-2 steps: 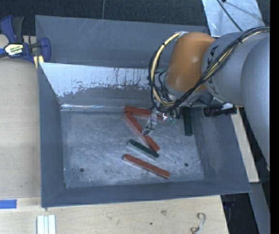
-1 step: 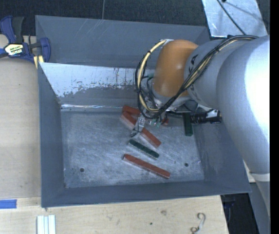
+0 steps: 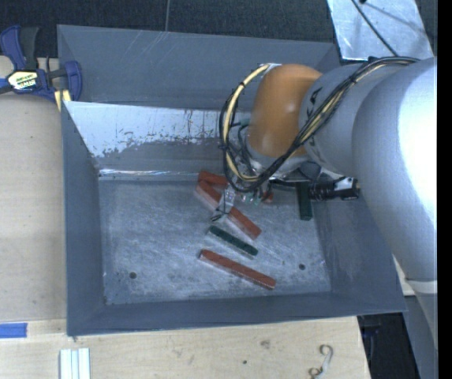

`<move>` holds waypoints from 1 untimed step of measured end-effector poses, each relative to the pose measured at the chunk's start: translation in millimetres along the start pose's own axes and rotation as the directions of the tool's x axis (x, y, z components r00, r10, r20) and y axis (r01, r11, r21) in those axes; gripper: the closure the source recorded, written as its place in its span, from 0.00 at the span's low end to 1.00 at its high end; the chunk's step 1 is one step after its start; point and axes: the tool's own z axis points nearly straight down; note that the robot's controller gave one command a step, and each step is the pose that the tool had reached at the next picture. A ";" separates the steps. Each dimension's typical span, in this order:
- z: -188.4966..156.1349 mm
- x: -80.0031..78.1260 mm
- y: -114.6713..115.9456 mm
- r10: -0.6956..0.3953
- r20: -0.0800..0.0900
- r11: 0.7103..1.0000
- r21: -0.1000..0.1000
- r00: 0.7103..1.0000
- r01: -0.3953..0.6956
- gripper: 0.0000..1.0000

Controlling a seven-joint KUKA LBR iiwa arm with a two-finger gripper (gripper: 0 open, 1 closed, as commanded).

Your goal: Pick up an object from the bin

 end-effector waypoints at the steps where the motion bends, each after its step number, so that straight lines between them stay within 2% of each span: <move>1: -0.6 -0.8 0.3 -0.001 0.002 1.000 -0.001 1.000 0.001 1.00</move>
Offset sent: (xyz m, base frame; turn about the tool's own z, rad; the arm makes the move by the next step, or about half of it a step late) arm 0.0000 0.0000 0.0000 0.0000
